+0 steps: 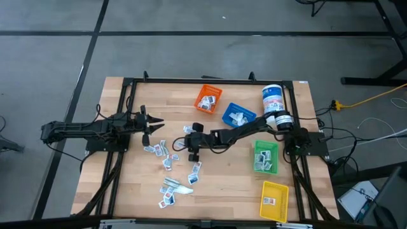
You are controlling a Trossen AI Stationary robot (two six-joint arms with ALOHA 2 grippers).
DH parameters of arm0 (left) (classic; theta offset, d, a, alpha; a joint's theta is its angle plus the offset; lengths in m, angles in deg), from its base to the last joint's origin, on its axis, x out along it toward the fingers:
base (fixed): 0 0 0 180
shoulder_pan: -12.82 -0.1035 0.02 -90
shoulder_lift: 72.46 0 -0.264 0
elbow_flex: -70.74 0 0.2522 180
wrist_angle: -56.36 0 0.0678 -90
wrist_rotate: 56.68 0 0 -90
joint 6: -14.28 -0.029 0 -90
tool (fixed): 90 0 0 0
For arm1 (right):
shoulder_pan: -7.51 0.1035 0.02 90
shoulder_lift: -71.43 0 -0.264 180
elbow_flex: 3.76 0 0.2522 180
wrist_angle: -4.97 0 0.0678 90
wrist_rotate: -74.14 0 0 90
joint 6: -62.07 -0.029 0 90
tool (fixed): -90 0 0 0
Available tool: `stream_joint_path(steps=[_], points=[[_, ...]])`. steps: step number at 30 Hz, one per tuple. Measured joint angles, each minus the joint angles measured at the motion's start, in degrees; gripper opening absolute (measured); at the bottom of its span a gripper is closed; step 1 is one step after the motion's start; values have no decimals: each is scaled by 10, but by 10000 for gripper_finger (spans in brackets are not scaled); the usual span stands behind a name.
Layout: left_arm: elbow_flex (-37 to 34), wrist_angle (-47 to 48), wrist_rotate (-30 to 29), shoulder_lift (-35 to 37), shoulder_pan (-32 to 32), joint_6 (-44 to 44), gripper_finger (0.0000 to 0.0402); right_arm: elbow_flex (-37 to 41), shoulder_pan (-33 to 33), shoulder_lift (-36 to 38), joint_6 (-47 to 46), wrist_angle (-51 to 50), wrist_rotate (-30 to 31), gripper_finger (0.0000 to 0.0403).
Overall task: Pick & Place First Aid Supplies
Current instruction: Put the orange ointment pack into the yellow basket
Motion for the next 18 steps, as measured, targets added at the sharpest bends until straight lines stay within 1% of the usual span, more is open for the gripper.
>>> stream_joint_path(steps=[8, 11, 14, 18], points=[[0, 0, 0, 0, 0, 0, 92, -40, -11, -38, -8, -1, -47, 123], [0, 0, 0, 0, 0, 0, 91, -44, -14, -42, -20, -7, -51, 121], [0, 0, 0, 0, 0, 0, 92, -44, -16, -42, -22, -20, -52, 102], [0, 0, 0, 0, 0, 0, 93, -44, -16, -41, -20, -23, -54, 56]])
